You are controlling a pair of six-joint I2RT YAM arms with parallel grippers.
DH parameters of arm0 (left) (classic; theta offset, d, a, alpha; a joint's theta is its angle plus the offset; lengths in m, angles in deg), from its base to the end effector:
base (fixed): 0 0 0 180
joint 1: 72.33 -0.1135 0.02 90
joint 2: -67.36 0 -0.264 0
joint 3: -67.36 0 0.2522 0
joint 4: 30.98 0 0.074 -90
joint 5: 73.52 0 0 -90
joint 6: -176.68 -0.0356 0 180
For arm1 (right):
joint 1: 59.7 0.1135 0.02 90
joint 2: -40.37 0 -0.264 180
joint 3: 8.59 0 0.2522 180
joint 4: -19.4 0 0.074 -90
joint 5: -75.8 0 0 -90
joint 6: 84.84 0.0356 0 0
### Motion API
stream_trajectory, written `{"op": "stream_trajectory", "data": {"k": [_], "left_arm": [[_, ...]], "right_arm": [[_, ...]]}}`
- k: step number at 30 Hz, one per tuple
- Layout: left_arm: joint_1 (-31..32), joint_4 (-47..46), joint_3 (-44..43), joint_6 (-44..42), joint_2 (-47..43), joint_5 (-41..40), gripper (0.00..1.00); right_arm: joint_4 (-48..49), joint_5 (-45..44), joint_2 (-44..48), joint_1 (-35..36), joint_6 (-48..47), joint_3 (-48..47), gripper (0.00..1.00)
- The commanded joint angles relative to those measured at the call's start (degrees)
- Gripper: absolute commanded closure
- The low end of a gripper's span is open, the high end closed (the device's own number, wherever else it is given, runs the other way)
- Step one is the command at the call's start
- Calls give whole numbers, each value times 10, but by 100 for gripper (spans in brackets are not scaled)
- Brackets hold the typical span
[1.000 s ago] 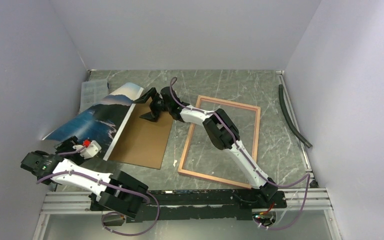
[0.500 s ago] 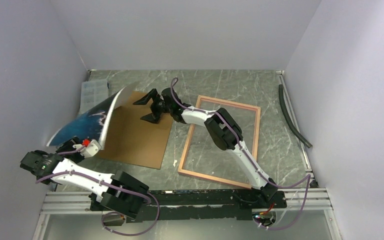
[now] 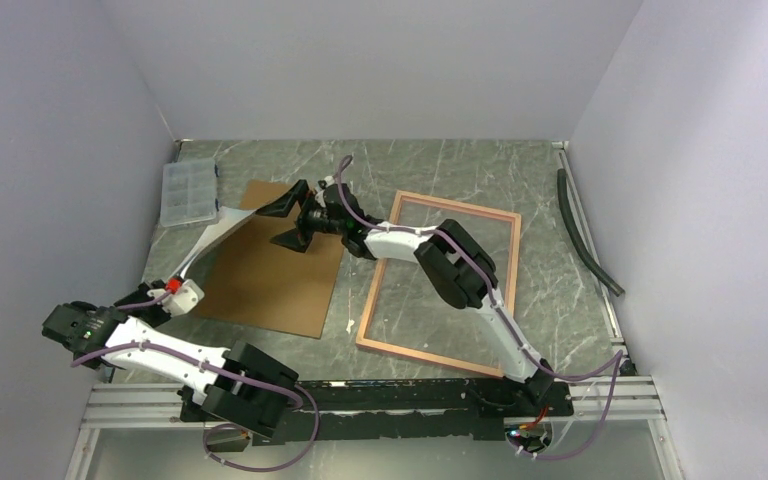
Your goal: Put the photo into the frame
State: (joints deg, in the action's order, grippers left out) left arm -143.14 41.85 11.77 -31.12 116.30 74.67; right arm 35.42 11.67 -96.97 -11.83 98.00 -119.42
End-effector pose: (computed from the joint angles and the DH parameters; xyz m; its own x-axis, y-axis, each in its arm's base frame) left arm 0.0728 0.1171 0.2569 -0.2003 0.8429 -0.4993 0.4456 0.5323 0.7198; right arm 0.3535 0.4139 0.1605 -0.9479 0.2917 0.1281 0.1693 0.1207 0.9781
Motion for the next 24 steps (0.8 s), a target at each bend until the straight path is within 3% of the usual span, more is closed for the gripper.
{"op": "stream_trajectory", "data": {"k": [1,8,21,24], "left_arm": [[-3,68,-7,-380,-9,74,79],[2,77,1,-381,-9,58,85],[59,123,15,-383,-22,21,83],[71,133,13,-382,-24,15,84]], "right_arm": [[80,-10,45,3,4,18,0],[59,-30,96,10,-20,49,0],[-146,-68,117,23,-73,-9,0],[-151,-62,114,22,-64,2,1]]}}
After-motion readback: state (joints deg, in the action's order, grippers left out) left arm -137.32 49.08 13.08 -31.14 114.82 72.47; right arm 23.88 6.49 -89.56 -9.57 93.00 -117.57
